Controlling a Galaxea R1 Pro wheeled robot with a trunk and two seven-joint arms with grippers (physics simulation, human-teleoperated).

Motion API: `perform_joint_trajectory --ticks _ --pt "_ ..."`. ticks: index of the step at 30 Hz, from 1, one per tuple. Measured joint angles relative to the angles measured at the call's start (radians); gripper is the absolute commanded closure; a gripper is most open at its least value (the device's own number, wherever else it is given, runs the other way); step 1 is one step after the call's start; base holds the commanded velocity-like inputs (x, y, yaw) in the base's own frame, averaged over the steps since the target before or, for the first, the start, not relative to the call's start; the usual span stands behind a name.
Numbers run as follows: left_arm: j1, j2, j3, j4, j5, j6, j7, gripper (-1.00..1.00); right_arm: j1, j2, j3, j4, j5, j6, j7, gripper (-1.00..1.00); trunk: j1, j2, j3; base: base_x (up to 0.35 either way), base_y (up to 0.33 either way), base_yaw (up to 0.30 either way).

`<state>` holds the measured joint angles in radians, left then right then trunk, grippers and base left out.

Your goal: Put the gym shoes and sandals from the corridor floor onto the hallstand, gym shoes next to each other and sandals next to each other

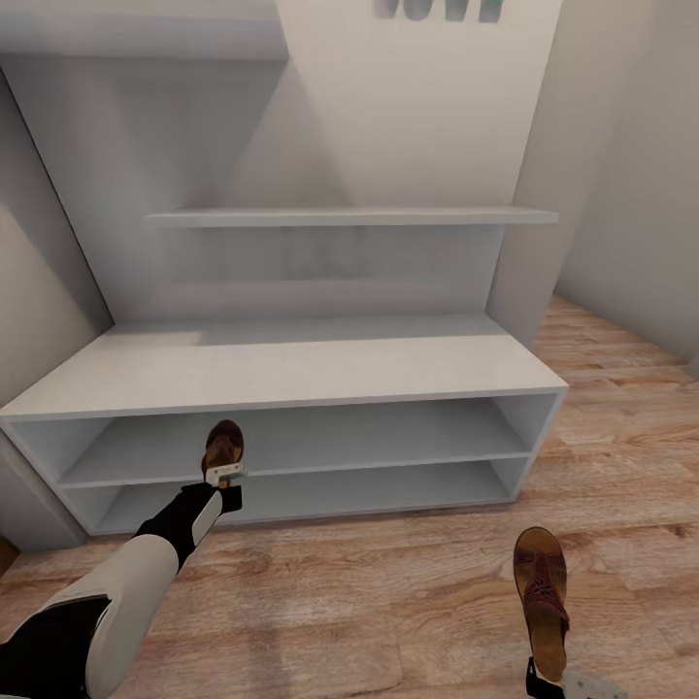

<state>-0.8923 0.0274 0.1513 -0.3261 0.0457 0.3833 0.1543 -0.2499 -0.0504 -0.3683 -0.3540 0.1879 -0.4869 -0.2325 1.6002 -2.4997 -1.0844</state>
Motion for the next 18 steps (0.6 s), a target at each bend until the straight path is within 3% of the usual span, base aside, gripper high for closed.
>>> perform_joint_trajectory --ticks 9,18 --pt "-0.001 0.000 0.000 0.000 0.000 0.000 0.000 1.00 0.001 0.002 0.003 0.000 0.001 0.002 -0.017 1.00 0.000 0.000 0.000 0.008 0.000 0.000" --pt "-0.002 -0.001 0.001 0.000 0.000 -0.001 -0.002 1.00 0.000 0.002 0.004 0.001 0.001 0.002 -0.018 1.00 0.000 0.000 0.000 0.193 -0.075 0.000"
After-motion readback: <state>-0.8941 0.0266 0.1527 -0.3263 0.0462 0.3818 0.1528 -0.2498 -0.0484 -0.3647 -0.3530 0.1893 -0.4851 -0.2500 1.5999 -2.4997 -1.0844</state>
